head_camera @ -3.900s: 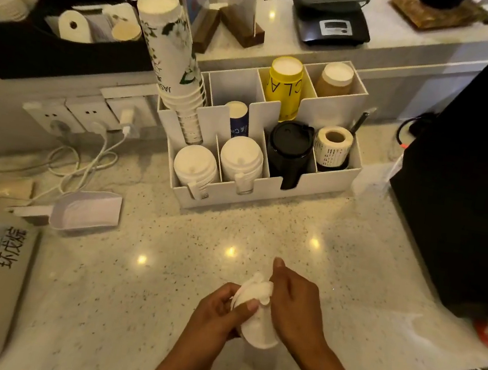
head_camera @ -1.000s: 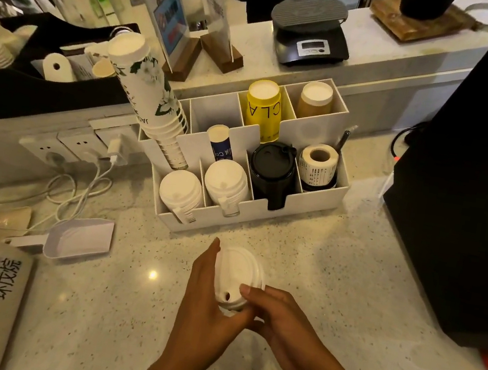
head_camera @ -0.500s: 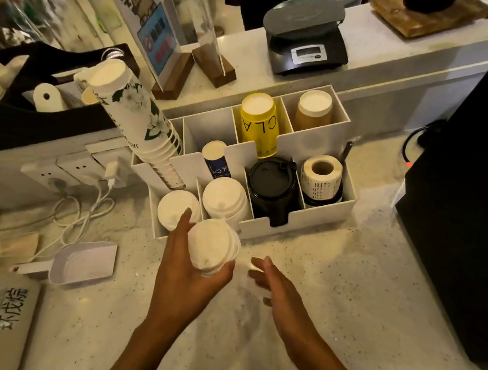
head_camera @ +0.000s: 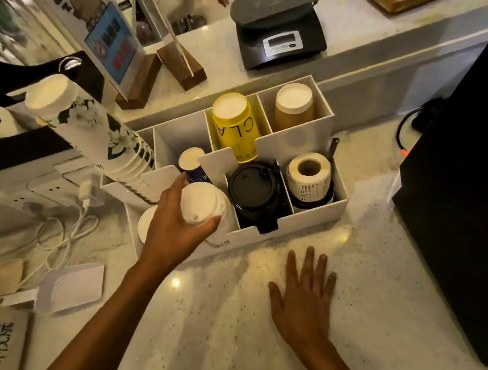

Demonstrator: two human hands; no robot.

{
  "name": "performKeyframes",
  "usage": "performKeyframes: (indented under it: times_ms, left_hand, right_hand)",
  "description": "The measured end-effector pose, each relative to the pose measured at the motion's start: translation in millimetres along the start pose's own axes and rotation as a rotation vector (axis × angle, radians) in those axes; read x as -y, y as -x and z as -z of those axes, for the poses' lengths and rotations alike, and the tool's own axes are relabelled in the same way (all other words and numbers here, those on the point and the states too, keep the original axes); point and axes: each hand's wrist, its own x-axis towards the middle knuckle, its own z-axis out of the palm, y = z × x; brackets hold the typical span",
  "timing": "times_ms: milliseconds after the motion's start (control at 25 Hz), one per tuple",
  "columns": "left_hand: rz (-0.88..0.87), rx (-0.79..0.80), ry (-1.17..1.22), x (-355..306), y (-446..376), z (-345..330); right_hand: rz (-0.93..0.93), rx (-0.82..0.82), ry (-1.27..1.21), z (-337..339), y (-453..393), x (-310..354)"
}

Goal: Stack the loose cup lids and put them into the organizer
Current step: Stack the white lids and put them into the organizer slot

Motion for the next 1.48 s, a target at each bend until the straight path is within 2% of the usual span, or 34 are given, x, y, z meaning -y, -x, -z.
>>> performKeyframes:
  times_ms: [320, 680, 1040, 1360, 1480]
  left_hand:
    - [0.028, 0.058, -0.118, 6.1, -8.1, -11.5]
    - [0.002, -0.02, -0.136, 9.8, 6.0, -6.9]
    - [-0.022, 0.024, -0.191, 10.1, 3.4, -4.0]
    - [-0.125, 0.147, -0.502, 3.2, 3.2, -3.7]
    - [-0.158, 0.158, -0.55, -3.5, 3.5, -7.4]
  right_hand:
    - [0.011, -0.019, 0.019, -4.2, 2.9, -0.6]
    - [0.014, -0.032, 0.022, -3.0, 3.1, -1.2]
    - [0.018, -0.049, 0.009, -3.0, 3.8, -1.8]
    - [0.024, -0.064, 0.015, -6.8, 2.9, -1.7]
    - [0.022, -0.07, 0.025, -9.3, 2.6, -1.7]
